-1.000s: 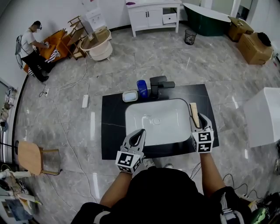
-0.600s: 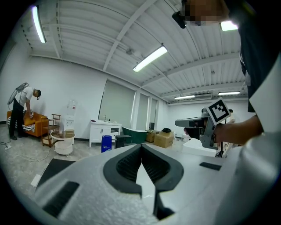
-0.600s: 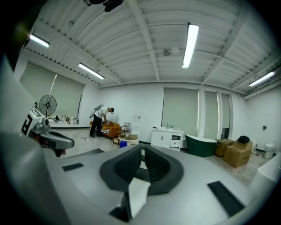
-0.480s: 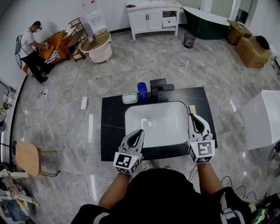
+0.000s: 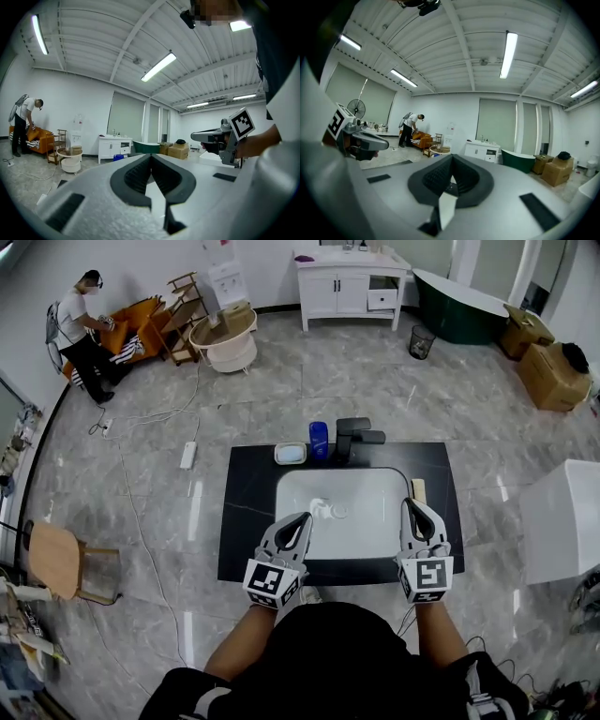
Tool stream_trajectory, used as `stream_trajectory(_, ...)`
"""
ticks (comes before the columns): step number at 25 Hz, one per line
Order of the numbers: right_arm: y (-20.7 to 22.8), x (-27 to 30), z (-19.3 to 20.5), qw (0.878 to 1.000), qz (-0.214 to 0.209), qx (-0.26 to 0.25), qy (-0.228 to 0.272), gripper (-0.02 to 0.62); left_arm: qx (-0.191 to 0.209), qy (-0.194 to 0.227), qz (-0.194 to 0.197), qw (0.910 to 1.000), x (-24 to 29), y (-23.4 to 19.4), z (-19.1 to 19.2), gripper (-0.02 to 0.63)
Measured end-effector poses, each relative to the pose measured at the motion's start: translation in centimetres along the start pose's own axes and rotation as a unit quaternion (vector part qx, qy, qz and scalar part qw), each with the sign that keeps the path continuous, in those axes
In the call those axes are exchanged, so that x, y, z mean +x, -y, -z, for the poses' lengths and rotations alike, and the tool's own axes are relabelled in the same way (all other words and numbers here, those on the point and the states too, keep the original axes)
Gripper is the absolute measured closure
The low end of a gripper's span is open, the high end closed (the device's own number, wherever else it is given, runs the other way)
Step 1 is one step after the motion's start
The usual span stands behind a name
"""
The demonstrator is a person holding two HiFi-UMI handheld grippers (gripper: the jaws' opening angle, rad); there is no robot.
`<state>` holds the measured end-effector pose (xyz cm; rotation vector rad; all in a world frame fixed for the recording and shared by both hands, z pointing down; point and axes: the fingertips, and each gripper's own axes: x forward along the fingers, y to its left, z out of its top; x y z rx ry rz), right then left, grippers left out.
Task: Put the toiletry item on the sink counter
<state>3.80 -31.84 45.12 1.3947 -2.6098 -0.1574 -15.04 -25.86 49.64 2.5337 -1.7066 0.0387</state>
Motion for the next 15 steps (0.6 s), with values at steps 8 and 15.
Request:
stream_trajectory(8,-1.8,0.5,-0.2,1.0,-0.027,-0.001,0.001,0.591,0.0,0.005,-0.003,1.0,-0.1,-0.1,-0.1,0.597)
stream_trajectory(15,-1.9,0.7,0.5,1.0,-0.028,0.0,-0.003,0.591,-0.003,0.007,-0.003,1.0,0.0,-0.2,0.0,0.597)
